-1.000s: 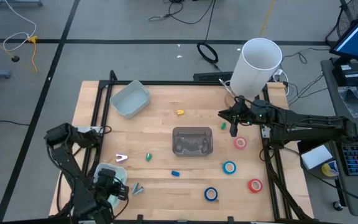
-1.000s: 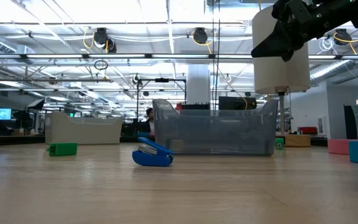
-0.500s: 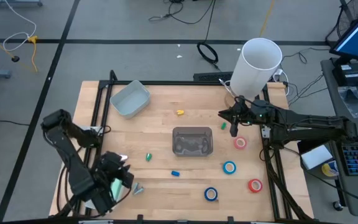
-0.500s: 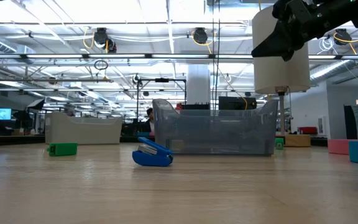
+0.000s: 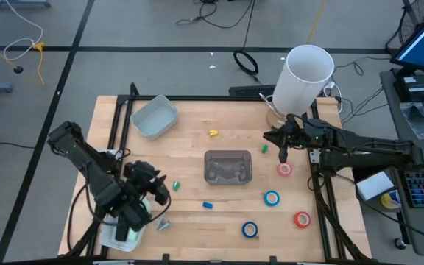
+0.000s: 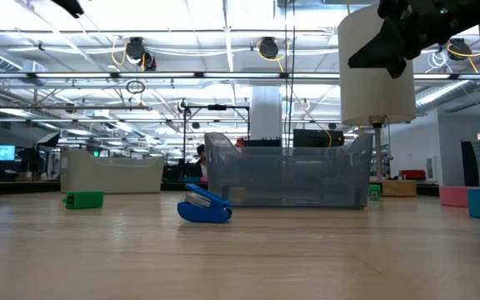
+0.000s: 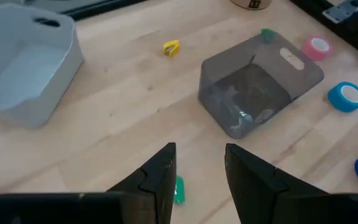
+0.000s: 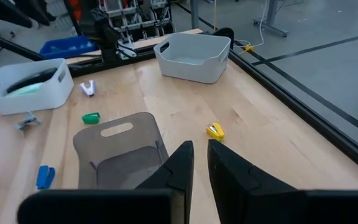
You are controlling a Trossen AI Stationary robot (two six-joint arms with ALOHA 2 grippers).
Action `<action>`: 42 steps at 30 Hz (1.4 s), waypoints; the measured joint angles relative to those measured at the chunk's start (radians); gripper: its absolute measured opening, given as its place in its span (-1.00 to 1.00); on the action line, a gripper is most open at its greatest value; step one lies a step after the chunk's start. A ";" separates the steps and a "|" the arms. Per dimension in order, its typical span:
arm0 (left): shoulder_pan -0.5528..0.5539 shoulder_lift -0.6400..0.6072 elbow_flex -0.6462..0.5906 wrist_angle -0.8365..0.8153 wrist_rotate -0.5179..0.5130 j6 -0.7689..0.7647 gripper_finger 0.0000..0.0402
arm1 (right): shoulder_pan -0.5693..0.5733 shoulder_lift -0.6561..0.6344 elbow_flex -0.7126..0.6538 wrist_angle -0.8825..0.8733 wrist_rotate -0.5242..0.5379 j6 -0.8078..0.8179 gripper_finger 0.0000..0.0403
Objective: Pick and place Stapler, Stapler remover, tape
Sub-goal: Put the pink tape into the grey bin
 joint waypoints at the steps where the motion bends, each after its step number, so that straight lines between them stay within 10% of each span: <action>1: 0.014 -0.007 0.000 0.018 0.000 0.033 -0.33 | 0.001 -0.008 0.000 -0.002 0.000 0.009 -0.81; 12: 0.123 -0.032 0.000 0.139 0.033 0.304 -0.37 | 0.002 -0.066 0.000 -0.133 0.000 0.016 -0.81; 23: 0.242 -0.032 -0.080 0.270 0.111 0.481 -0.85 | 0.002 -0.149 0.000 -0.189 -0.025 -0.012 -0.81; 42: 0.344 -0.513 -0.691 0.987 0.145 0.755 -0.96 | 0.002 -0.255 -0.075 -0.255 -0.076 0.100 -0.81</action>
